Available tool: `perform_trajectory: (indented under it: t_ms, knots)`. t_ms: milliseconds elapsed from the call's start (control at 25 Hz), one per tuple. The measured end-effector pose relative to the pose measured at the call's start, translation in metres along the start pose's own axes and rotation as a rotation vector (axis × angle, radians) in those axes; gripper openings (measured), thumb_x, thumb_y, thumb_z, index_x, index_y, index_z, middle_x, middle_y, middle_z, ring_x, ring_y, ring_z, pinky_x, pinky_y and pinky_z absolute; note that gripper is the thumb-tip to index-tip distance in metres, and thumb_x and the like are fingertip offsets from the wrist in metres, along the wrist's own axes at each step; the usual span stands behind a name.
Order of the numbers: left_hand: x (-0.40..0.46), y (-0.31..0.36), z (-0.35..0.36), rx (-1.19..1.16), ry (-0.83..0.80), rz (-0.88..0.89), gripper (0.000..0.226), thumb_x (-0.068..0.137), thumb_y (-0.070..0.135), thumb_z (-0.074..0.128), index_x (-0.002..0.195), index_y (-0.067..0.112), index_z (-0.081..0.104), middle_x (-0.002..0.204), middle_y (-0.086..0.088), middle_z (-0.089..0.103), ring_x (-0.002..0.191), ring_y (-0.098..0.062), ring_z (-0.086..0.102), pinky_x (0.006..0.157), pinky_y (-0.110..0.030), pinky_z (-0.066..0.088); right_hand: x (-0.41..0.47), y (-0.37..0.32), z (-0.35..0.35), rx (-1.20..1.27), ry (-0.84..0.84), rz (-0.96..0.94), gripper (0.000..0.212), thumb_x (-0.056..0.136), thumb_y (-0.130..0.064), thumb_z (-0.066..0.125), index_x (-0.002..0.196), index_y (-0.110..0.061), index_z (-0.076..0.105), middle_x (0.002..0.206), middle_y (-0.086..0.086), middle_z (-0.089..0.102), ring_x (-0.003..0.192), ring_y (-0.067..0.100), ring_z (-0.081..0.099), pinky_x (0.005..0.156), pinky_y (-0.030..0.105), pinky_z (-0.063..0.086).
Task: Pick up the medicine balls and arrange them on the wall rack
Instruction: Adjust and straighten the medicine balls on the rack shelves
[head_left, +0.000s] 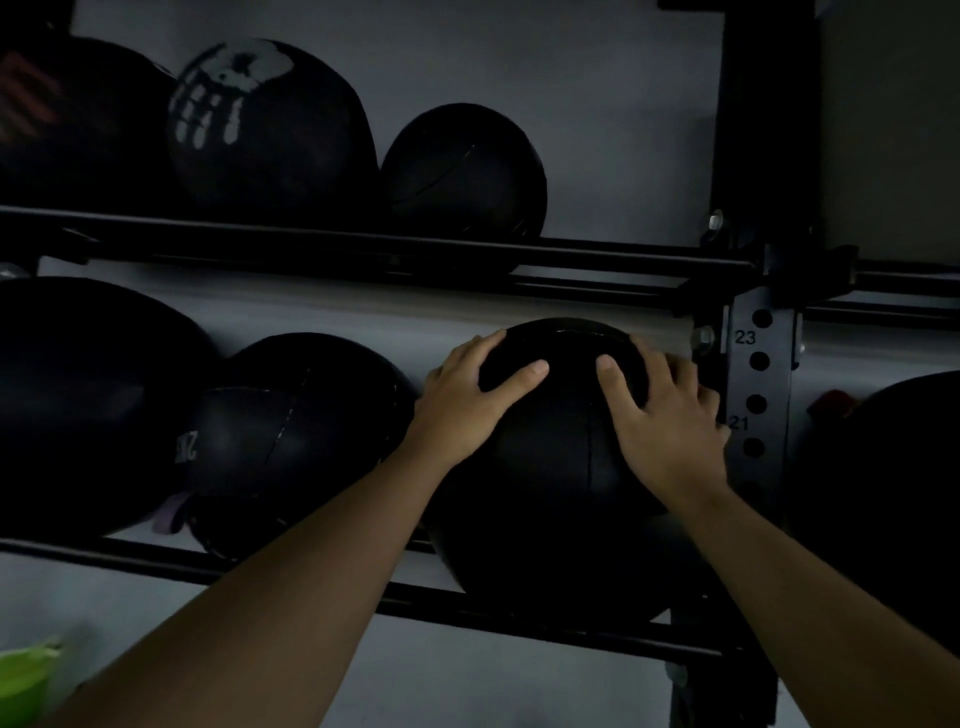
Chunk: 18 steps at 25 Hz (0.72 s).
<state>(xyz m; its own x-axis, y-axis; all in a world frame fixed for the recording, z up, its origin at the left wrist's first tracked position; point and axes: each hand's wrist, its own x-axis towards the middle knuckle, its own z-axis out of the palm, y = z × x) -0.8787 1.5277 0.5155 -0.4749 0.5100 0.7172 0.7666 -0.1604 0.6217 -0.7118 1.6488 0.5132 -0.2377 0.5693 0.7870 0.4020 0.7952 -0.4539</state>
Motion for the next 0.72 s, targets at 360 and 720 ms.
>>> perform_trajectory:
  t_ms: [360, 720]
  knots:
    - [-0.008, -0.006, -0.079, 0.464, 0.015, 0.019, 0.067, 0.101, 0.075, 0.035, 0.16, 0.044, 0.043, 0.175, 0.01, 0.033, 0.165, -0.016, 0.018, 0.132, -0.057, -0.011, -0.006, -0.094, 0.02, -0.182, 0.011, -0.242, 0.066, 0.101, -0.063, 0.034, 0.154, -0.027, 0.048, 0.16, 0.015, 0.049, 0.153, 0.036, 0.035, 0.127, 0.058, 0.017]
    - [0.006, -0.118, -0.257, 0.458, 0.003, -0.278, 0.092, 0.09, 0.085, 0.043, 0.164, 0.032, 0.032, 0.172, -0.007, 0.031, 0.156, -0.04, 0.034, 0.122, -0.06, 0.036, -0.015, -0.24, 0.161, 0.12, -0.366, -0.002, 0.076, 0.095, -0.076, 0.032, 0.158, -0.032, 0.039, 0.161, 0.017, 0.039, 0.149, 0.04, 0.037, 0.119, 0.052, 0.036]
